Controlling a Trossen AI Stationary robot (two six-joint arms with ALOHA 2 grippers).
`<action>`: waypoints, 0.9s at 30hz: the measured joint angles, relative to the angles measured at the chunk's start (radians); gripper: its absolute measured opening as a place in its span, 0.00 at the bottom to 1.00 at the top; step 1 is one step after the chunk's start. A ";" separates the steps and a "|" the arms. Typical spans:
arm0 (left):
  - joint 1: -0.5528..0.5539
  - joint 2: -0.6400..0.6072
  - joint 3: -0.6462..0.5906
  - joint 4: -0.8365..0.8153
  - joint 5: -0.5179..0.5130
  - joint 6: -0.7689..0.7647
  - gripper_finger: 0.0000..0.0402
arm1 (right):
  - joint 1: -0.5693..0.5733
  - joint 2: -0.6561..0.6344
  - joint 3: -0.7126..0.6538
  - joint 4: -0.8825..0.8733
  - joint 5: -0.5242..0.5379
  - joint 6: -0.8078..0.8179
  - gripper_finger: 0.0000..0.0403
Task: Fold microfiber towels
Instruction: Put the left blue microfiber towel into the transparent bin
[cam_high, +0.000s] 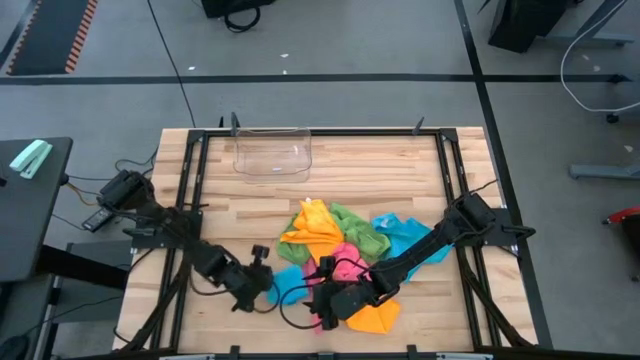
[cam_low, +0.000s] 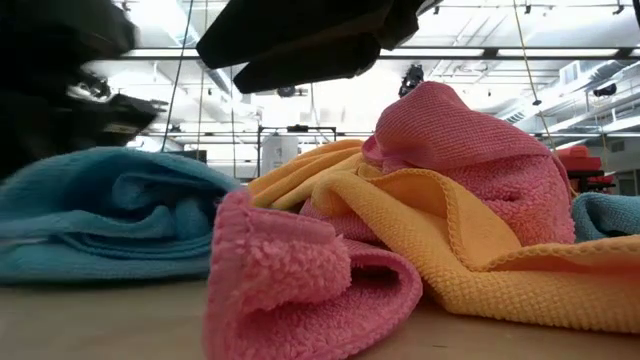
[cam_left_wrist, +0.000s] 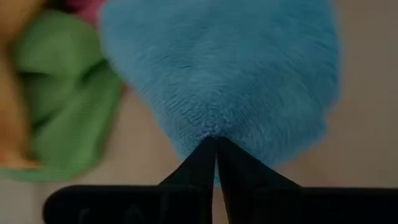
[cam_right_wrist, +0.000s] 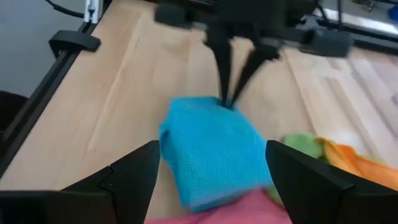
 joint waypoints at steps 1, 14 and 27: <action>-0.018 0.000 0.000 0.010 0.003 -0.023 0.06 | 0.000 0.000 0.000 -0.001 -0.010 0.001 0.75; -0.165 0.000 0.103 0.184 -0.016 -0.069 0.05 | 0.014 0.000 0.000 0.092 -0.060 -0.137 0.75; -0.075 0.062 0.091 0.085 -0.105 -0.129 0.07 | 0.009 0.001 0.019 0.065 -0.124 -0.236 0.75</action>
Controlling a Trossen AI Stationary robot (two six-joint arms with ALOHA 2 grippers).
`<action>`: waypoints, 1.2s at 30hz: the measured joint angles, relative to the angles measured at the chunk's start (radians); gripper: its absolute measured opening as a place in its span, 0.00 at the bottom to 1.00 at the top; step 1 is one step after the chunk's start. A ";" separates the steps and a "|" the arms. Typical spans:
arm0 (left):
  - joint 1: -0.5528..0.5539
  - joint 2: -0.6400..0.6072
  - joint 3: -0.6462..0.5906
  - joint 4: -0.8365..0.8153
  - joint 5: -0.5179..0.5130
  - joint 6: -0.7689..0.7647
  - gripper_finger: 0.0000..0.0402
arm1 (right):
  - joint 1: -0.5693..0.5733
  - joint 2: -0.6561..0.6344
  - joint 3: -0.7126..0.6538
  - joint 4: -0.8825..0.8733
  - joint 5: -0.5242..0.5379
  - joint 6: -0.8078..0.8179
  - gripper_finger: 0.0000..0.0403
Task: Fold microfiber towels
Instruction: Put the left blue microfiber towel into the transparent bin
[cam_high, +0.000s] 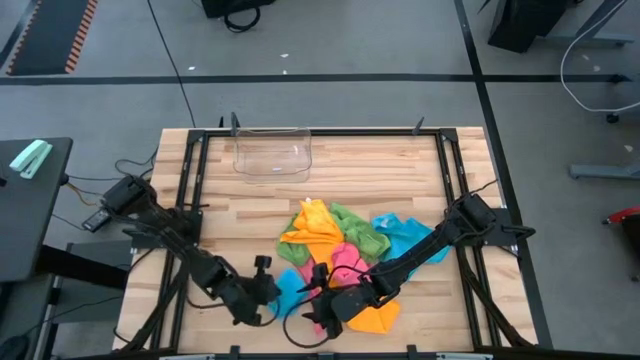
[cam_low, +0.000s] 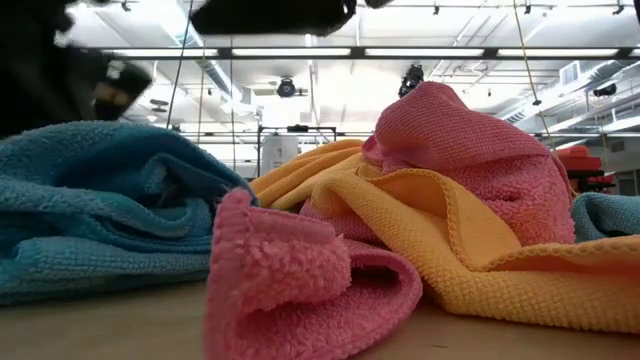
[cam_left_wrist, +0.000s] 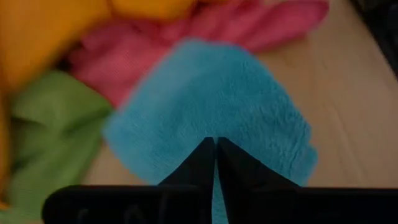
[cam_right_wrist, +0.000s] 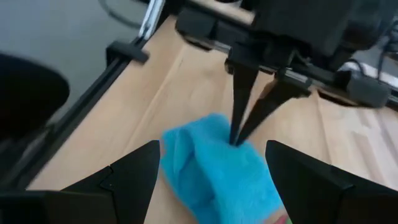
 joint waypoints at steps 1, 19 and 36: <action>-0.001 0.013 0.000 -0.002 0.016 -0.011 0.08 | 0.000 0.000 0.000 -0.024 -0.008 -0.009 0.75; -0.119 0.069 0.090 -0.107 -0.087 -0.213 0.05 | -0.066 -0.004 0.000 0.033 -0.265 0.048 0.75; -0.138 0.067 0.159 -0.211 -0.139 -0.193 0.07 | -0.059 0.097 0.215 -0.028 -0.305 -0.028 0.75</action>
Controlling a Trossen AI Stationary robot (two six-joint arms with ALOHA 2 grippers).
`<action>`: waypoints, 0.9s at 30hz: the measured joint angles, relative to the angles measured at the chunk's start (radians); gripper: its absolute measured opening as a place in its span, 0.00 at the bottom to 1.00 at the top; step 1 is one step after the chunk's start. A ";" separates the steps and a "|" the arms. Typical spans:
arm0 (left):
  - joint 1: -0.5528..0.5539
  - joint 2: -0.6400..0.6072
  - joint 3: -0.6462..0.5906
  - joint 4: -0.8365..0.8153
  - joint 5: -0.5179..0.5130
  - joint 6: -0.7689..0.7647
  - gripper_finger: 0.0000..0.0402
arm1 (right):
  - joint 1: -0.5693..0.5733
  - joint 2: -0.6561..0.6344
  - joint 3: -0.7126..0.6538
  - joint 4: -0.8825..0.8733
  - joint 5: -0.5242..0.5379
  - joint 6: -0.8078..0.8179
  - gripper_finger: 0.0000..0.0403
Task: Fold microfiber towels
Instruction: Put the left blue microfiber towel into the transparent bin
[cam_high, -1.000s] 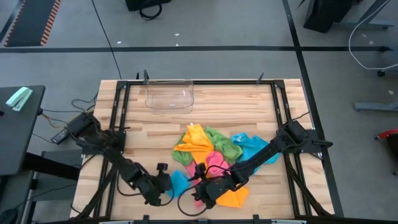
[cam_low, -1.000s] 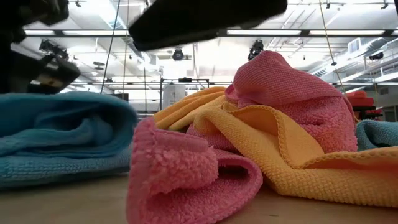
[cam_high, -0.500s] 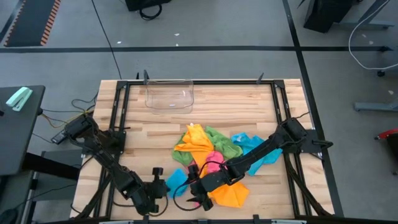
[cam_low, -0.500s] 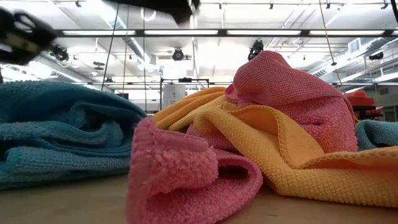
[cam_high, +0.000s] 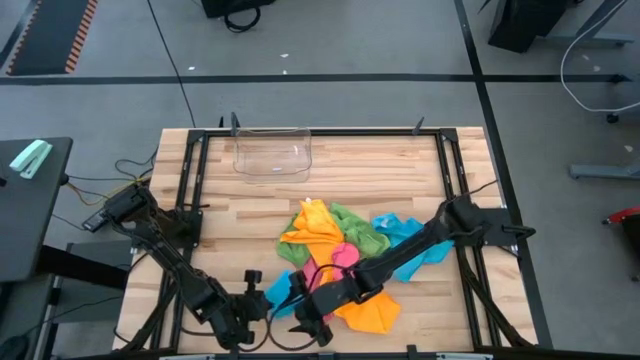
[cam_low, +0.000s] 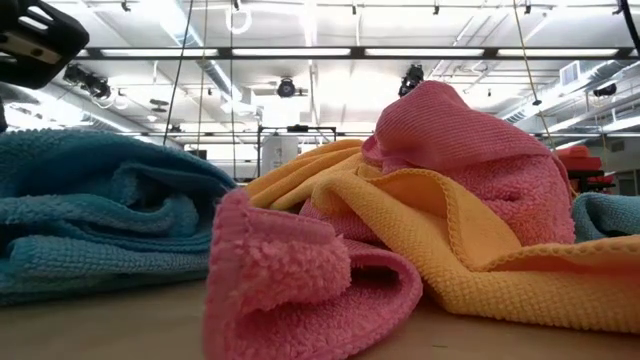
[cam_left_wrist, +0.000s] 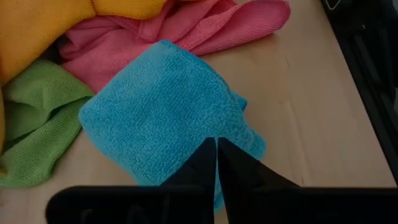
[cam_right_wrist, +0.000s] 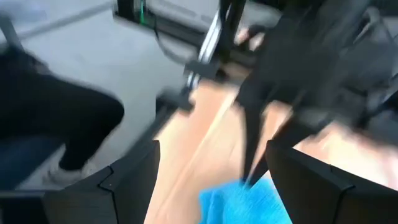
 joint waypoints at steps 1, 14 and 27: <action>0.000 0.000 0.000 -0.001 0.000 0.000 0.07 | 0.002 0.020 0.000 0.007 0.001 0.000 0.75; 0.007 0.004 -0.001 -0.105 -0.026 0.009 0.07 | 0.016 0.183 0.000 0.017 0.215 -0.384 0.75; 0.007 0.135 -0.001 -0.087 -0.010 -0.011 0.06 | -0.035 0.213 0.000 0.008 0.283 -0.506 0.73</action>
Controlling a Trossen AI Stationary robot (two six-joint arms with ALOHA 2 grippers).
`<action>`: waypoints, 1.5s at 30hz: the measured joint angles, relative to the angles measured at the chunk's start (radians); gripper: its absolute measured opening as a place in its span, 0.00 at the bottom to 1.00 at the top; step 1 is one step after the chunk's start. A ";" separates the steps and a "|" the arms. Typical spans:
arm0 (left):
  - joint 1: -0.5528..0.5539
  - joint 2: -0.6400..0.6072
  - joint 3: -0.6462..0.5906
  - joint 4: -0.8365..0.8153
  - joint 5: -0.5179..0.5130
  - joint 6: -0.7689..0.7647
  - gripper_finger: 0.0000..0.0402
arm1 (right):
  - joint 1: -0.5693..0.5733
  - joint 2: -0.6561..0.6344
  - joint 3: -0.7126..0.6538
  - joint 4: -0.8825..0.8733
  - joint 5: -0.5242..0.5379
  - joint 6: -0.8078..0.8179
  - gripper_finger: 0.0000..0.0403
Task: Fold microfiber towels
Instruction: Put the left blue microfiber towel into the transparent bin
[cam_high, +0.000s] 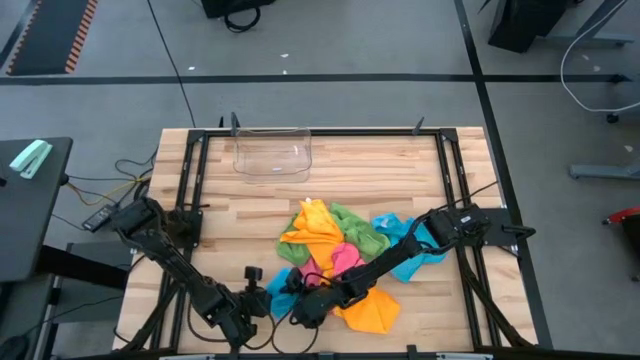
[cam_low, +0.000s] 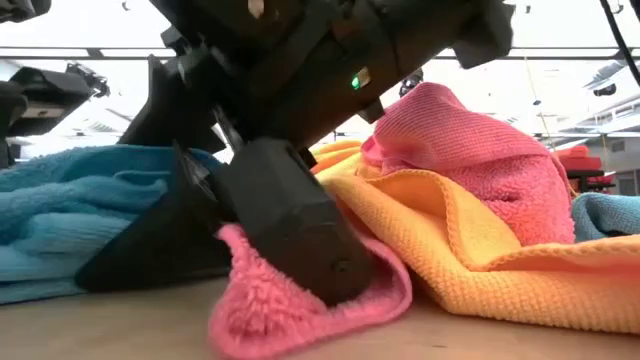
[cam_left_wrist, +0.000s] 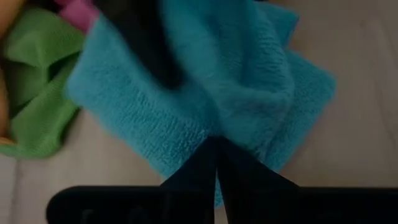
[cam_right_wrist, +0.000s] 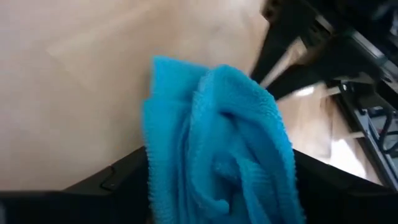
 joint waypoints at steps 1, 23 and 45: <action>0.000 0.004 0.001 0.004 0.006 -0.012 0.06 | -0.007 -0.001 0.000 -0.011 -0.015 -0.007 0.72; -0.063 -0.150 0.000 -0.115 0.036 -0.105 0.02 | -0.016 -0.020 -0.003 -0.055 -0.074 0.062 0.09; -0.129 -0.173 0.000 -0.135 -0.212 -0.082 0.03 | -0.210 -0.283 -0.001 -0.181 0.088 0.042 0.07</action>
